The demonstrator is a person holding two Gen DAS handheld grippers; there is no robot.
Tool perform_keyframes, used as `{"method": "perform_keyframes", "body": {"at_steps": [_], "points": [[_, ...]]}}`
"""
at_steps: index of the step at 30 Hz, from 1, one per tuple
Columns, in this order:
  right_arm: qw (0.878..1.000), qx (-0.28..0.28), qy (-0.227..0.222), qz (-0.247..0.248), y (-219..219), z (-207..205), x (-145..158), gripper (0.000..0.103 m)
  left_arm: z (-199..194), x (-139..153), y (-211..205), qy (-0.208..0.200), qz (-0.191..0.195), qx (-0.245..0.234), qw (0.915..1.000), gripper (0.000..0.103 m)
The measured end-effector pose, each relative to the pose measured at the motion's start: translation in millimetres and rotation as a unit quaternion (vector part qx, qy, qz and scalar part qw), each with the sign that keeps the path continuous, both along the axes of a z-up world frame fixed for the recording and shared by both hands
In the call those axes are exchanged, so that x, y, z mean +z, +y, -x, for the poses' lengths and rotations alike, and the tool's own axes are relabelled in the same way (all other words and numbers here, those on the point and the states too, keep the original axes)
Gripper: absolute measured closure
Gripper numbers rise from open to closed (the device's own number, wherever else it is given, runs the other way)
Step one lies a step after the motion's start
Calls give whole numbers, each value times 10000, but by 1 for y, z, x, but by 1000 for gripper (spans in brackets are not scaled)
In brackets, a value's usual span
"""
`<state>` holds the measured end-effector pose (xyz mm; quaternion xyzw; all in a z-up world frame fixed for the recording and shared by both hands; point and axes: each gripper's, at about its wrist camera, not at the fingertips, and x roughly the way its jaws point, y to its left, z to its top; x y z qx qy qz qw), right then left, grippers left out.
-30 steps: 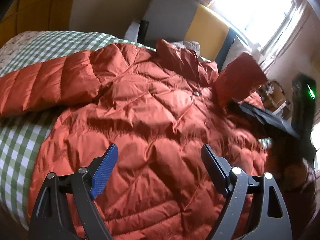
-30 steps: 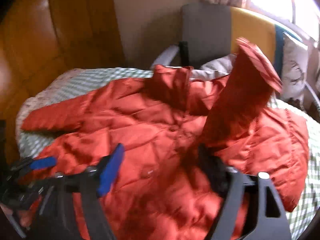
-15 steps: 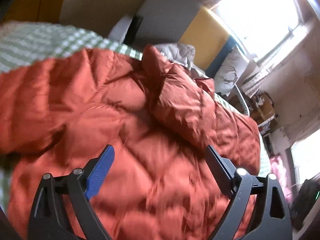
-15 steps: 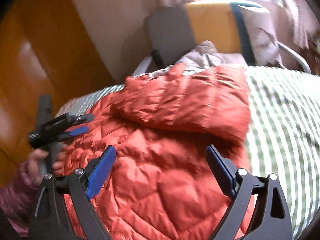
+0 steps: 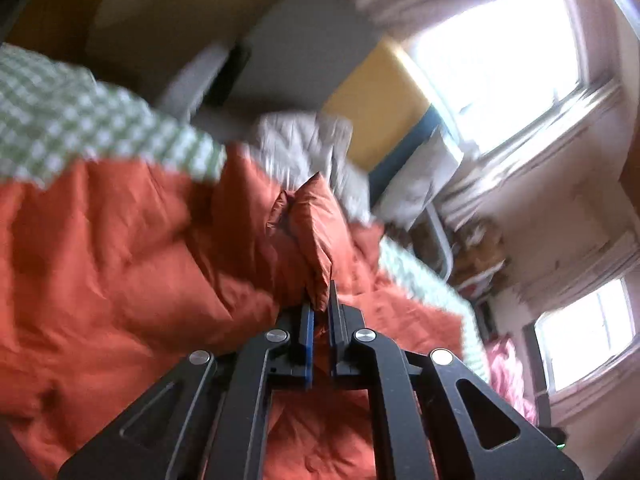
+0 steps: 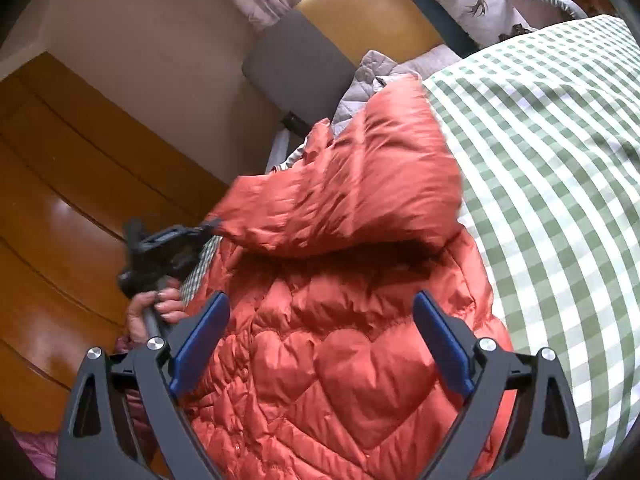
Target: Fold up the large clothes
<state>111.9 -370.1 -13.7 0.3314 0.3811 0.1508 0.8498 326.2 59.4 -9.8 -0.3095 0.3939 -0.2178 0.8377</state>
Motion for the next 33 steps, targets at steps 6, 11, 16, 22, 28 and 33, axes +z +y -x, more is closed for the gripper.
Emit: {"method": "perform_keyframes", "body": {"at_steps": [6,11,16,22,28,33], "points": [[9997,-181,-159,82,5,-13,15,12,33,21,44,-297,-494,97,9983,99],[9947,-162,-401,934,48,-52,31,17,51,-9,65,-47,-591,260,9979,99],[9827,-242,15,1834,81,-110,9,18,63,-36,78,168,-818,506,9952,99],[9507,-440,723,2983,100,-157,-48,25,61,-64,72,332,-1503,446,9871,99],[9308,-693,820,3493,110,-167,-77,21,55,-92,65,511,-1734,467,9824,99],[9232,-755,892,3662,111,-166,-71,16,73,-79,63,453,-2037,601,9761,89]]}}
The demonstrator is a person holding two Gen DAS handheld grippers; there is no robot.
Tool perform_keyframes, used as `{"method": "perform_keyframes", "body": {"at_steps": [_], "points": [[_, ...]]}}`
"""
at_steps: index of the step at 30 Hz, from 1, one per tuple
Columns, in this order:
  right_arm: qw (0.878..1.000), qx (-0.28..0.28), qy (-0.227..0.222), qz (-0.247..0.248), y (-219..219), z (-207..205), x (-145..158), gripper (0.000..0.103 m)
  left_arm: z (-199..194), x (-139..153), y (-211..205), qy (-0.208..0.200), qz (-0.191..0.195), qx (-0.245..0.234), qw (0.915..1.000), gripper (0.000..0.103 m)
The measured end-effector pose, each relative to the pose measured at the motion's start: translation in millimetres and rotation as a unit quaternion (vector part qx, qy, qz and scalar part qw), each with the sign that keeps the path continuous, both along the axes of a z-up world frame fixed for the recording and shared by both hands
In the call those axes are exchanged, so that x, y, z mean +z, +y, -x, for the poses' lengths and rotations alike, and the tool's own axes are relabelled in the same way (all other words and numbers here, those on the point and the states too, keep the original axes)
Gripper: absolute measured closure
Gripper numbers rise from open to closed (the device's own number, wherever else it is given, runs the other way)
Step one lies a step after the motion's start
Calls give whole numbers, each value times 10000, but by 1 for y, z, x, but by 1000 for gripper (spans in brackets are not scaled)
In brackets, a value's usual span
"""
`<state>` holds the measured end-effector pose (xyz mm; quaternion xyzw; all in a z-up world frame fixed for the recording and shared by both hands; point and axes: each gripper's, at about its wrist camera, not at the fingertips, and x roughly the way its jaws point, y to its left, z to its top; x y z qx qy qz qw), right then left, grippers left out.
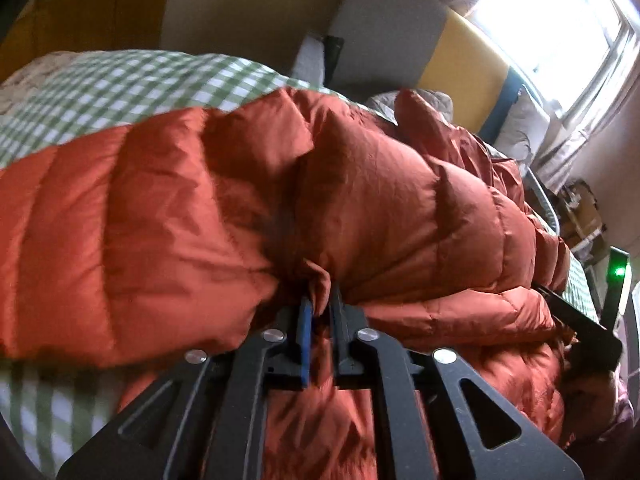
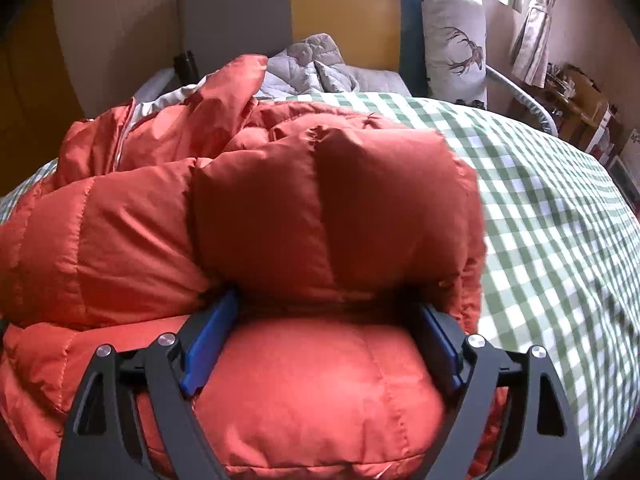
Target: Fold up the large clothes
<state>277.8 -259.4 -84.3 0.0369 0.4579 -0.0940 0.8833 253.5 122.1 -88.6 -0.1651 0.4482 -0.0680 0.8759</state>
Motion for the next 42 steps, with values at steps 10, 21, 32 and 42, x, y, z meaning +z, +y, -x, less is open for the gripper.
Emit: {"method": "perform_keyframes", "body": {"at_steps": [10,21,32,42], "points": [[9924,712,-968,269,64,111,70,4,85,22,65,-318,492,901,9942,33],[9826,1516,-1067,142,144,175,77,2,157,11,172,24,415,2240,9737,33],[9771,1886,-962,198,180,187,70,2,169,9,238,16,722,2964,9523,25],[9749,2043,-845,278,197,186,62,2,153,3,288,-33,1378,3454,9283,20]]}}
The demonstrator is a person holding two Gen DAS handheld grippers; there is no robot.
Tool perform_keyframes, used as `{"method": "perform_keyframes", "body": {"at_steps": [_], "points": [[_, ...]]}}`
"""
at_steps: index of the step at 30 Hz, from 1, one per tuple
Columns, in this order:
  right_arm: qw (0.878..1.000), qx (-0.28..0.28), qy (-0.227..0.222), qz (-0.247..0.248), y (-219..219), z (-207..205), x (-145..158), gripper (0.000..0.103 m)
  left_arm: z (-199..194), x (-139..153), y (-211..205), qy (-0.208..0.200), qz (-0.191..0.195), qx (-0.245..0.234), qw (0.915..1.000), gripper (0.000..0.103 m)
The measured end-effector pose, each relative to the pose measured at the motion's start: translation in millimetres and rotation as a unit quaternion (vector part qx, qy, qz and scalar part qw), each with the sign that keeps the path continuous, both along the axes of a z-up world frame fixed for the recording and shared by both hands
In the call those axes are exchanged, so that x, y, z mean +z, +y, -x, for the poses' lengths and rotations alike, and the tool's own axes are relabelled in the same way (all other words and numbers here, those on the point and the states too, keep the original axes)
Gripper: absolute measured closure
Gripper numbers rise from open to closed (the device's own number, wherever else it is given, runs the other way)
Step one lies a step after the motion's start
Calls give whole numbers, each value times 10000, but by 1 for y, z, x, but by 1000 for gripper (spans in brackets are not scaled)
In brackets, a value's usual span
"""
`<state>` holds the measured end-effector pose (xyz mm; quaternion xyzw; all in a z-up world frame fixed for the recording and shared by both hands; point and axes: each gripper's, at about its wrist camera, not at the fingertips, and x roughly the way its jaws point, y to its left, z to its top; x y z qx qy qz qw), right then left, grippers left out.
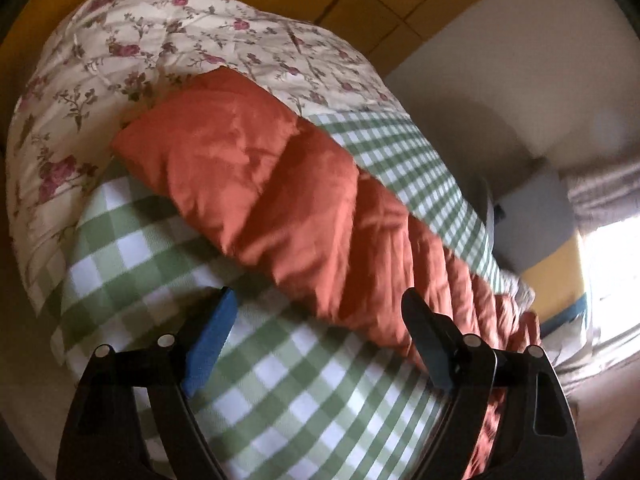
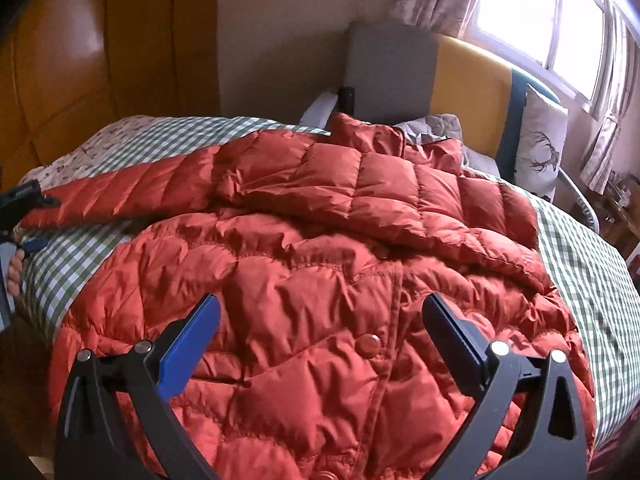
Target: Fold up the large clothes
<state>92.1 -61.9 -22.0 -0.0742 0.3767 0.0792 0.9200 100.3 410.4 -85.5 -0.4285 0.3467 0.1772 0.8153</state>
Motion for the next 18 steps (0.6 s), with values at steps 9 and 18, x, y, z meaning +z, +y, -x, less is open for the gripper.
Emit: {"method": "perform_keyframes", "body": {"at_steps": [9,18], "points": [[9999,-54,135,26,-3,-2,-15,2,-32,-13,24,-117,230,71,9996,95],[9983,-470,300,-193,-33,-6,-23,2,-53,55,-52,-1034,-663,-1221,9849,98]]}}
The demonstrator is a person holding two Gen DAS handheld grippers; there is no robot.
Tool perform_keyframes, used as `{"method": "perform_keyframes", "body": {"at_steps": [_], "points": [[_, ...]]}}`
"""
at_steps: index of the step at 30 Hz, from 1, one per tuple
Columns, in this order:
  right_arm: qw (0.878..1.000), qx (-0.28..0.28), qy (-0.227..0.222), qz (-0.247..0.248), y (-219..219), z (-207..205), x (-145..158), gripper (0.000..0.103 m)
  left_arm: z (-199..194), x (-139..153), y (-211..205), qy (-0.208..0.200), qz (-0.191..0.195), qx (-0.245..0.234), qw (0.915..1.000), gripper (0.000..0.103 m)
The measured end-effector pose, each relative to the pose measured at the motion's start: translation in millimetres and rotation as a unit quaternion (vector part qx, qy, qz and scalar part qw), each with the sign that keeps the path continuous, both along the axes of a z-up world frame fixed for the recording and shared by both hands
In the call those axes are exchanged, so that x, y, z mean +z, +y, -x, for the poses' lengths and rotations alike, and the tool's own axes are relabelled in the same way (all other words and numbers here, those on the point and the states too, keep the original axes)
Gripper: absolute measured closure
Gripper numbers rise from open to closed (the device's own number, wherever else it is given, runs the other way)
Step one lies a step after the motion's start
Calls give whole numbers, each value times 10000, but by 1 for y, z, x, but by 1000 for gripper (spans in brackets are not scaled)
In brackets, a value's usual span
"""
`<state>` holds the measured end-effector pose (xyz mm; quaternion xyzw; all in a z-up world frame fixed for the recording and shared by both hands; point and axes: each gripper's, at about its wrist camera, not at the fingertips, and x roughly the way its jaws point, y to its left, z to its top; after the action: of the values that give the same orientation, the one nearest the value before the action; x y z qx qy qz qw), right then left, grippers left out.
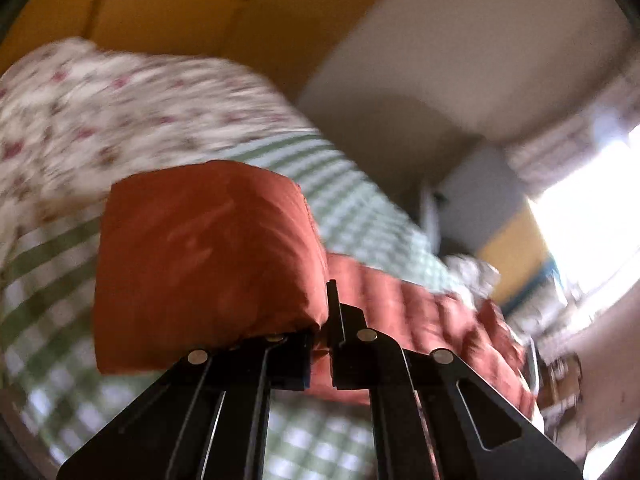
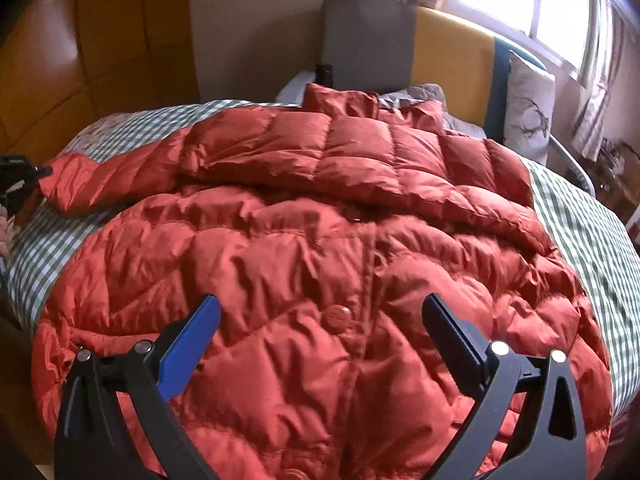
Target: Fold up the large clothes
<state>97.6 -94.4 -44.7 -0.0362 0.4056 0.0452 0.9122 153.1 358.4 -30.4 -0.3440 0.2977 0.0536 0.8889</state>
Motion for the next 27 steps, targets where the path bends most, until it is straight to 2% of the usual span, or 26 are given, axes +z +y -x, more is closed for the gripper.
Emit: {"method": "perform_keyframes", "body": {"at_steps": [3,6,11,12,14,16,18,19,21,22,23,24,27], "points": [[9999,-146,-10,-63,-9,2,2,2,-7,17,-42,-246,-196,-547,9980,98],[9995,-281,-58,-126,-21,5,6,2,-17,26,-95,-409,-307,-1200,9915,98],[9978,-582,-97,-287,-47,8,12,2,-35,17,-186,-201,-724,-2070,9754,96],[9973,-650,-106,-312,-53,9,13,2,-40,12,-201,-73,-769,-2206,9723,91],[9962,-778,-114,-371,-64,11,14,2,-44,2,-225,73,-801,-2497,9650,46],[9952,-863,-113,-452,-74,12,15,2,-39,-4,-244,42,-895,-2661,9598,28],[9939,-949,-155,-547,-83,12,17,2,-33,-6,-254,17,-1112,-2802,9535,26],[9934,-968,-167,-584,-85,11,18,3,-29,-6,-260,0,-1231,-2977,9467,22],[9925,-989,-168,-699,-89,7,19,3,-18,-4,-271,-151,-1471,-3374,9297,19],[9923,-988,-160,-734,-89,4,20,3,-11,-4,-278,-254,-1682,-3617,9166,17],[9920,-991,-166,-759,-89,1,22,3,-6,-4,-283,-340,-1830,-3745,9084,17],[9918,-1002,-184,-770,-89,-1,24,3,-3,-4,-286,-390,-1904,-3812,9038,17],[9902,-1023,-265,-908,-90,-3,32,3,1,-5,-290,-324,-1787,-3946,9007,15]]}}
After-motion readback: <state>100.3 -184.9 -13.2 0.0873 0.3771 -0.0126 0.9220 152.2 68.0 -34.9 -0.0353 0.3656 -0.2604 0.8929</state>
